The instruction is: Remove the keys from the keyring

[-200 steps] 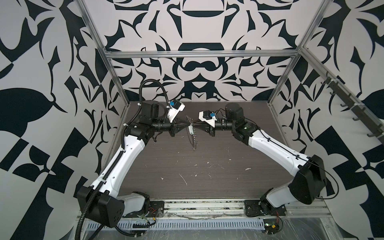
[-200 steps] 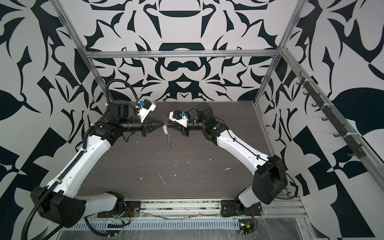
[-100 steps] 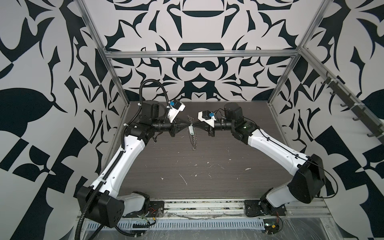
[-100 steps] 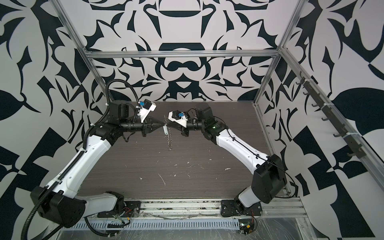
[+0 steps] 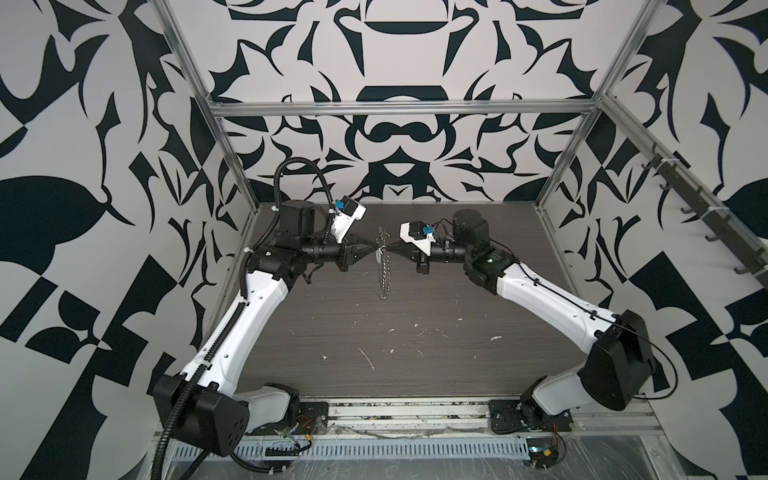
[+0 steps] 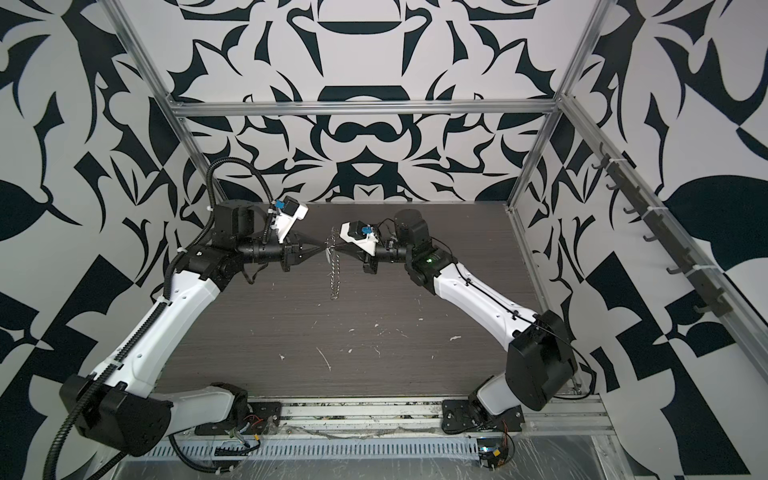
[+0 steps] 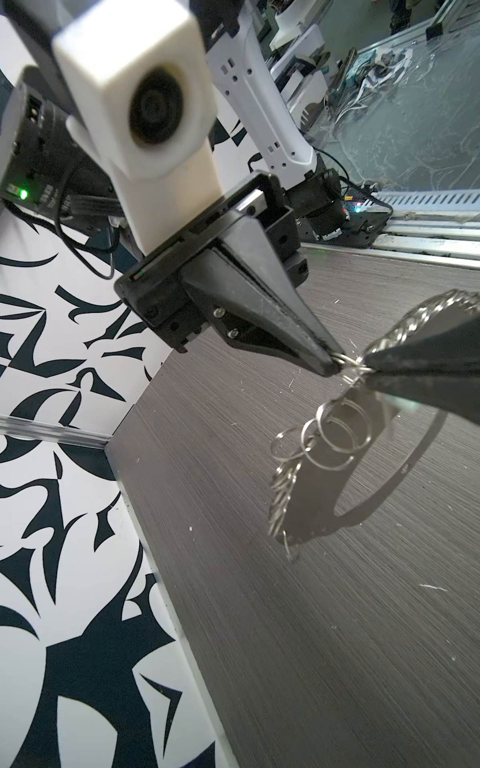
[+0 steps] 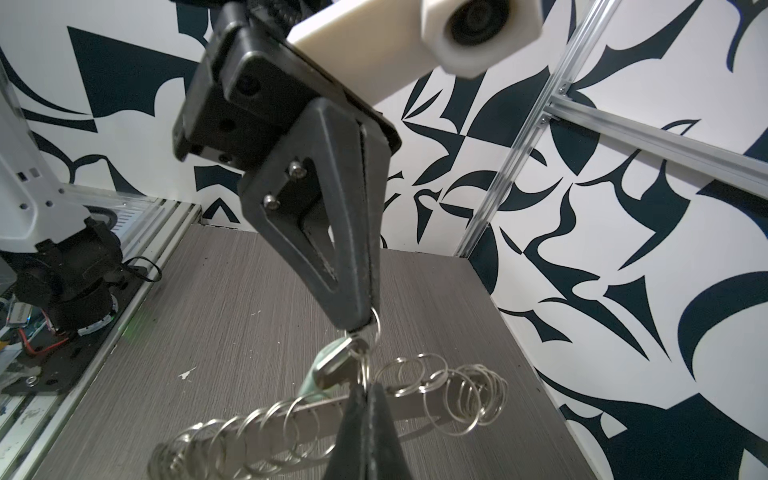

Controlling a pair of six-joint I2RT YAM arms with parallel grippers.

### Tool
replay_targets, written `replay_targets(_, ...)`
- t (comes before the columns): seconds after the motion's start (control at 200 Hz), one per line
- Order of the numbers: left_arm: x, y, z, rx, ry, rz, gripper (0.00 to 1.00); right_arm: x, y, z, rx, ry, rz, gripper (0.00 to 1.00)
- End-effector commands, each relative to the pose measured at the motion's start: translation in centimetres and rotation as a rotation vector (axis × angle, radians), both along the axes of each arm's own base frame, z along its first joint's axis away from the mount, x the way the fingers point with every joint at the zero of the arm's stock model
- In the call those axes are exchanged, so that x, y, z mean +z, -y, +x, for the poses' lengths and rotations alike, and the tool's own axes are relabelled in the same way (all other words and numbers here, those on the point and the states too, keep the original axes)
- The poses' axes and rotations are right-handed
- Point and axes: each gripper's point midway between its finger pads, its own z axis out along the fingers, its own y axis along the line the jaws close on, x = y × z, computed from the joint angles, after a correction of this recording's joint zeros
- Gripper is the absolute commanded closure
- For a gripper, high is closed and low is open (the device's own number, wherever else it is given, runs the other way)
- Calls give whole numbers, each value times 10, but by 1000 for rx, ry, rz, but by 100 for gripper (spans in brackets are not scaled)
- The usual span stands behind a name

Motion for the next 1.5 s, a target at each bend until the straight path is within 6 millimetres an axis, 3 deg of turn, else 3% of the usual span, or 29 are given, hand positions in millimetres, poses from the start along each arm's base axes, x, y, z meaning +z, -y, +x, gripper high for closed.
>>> replay_targets(0.0,3,-3,12,25,-19,-11,100,58,10,-12,27,107,156,100)
replay_targets(0.22,5,-2,15,28,-34,-22,100,78,18,-12,52,100,270,100)
replay_targets(0.96,17,4,24,22,-23,-77,100,113,19,-14,150,41,486,100)
replay_targets(1.18,36,6,18,-21,153,-108,100,130,23,-17,242,-31,608,100)
replay_targets(1.495,35,13,33,-50,115,-90,100,128,14,-15,294,-109,591,100)
